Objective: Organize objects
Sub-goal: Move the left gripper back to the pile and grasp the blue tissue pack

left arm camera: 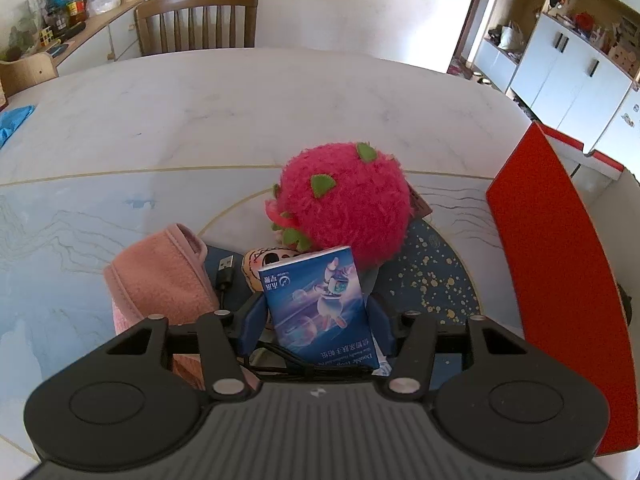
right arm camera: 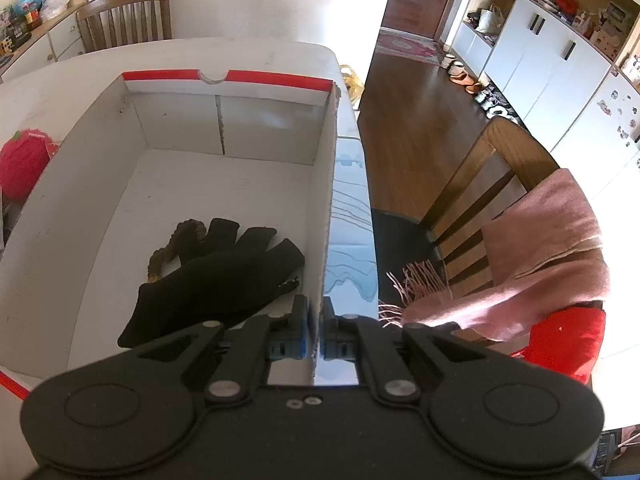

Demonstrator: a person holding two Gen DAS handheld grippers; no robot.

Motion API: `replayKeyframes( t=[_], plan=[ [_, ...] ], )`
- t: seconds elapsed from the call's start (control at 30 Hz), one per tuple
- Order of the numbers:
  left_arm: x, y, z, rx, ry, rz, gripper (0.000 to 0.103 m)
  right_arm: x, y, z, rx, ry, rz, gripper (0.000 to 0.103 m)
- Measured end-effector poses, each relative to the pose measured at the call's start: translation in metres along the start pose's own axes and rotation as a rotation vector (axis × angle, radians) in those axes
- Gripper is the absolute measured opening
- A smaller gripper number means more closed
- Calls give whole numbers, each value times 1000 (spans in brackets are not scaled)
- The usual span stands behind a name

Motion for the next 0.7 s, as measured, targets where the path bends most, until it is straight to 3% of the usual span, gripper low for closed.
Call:
replayKeyframes(
  t=[0.47, 0.7],
  plan=[
    [-20, 65, -36, 70, 28, -116, 52, 0, 1, -4, -102, 23, -20, 4],
    [-26, 85, -92, 173, -44, -111, 52, -1, -2, -6, -130, 51, -34, 5]
  ],
)
Point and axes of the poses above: each gripper's, at about its wrist camera, not at the fingertips, and y roughly against the way its jaws point, z to its left, x to its underside, the point moved 9 cm from there along -y, roughly the way its jaws point, and after that the axes turned 5 degrees about x, right-handed, at the moved point
